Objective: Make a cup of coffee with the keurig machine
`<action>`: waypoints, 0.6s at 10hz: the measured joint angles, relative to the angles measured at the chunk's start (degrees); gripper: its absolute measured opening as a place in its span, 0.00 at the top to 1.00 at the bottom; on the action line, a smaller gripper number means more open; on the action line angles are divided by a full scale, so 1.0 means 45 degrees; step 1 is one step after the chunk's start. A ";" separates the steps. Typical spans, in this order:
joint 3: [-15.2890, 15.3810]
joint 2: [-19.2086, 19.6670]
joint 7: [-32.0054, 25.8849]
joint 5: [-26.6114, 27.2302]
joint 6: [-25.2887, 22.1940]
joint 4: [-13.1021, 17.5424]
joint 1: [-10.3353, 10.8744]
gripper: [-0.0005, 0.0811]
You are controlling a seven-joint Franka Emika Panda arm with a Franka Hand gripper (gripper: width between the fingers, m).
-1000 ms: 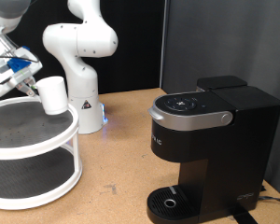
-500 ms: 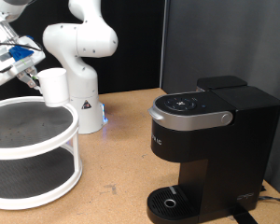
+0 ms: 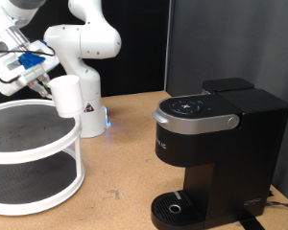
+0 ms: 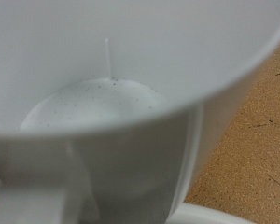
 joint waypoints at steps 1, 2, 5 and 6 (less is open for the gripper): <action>0.0280 0.0280 0.0224 0.0374 0.0489 0.0022 0.0351 0.91; 0.0522 0.0553 0.0378 0.0821 0.0963 0.0053 0.0717 0.91; 0.1121 0.1315 0.0438 0.2158 0.2085 0.0235 0.1849 0.91; 0.1337 0.1532 0.0439 0.2530 0.2457 0.0307 0.2193 0.91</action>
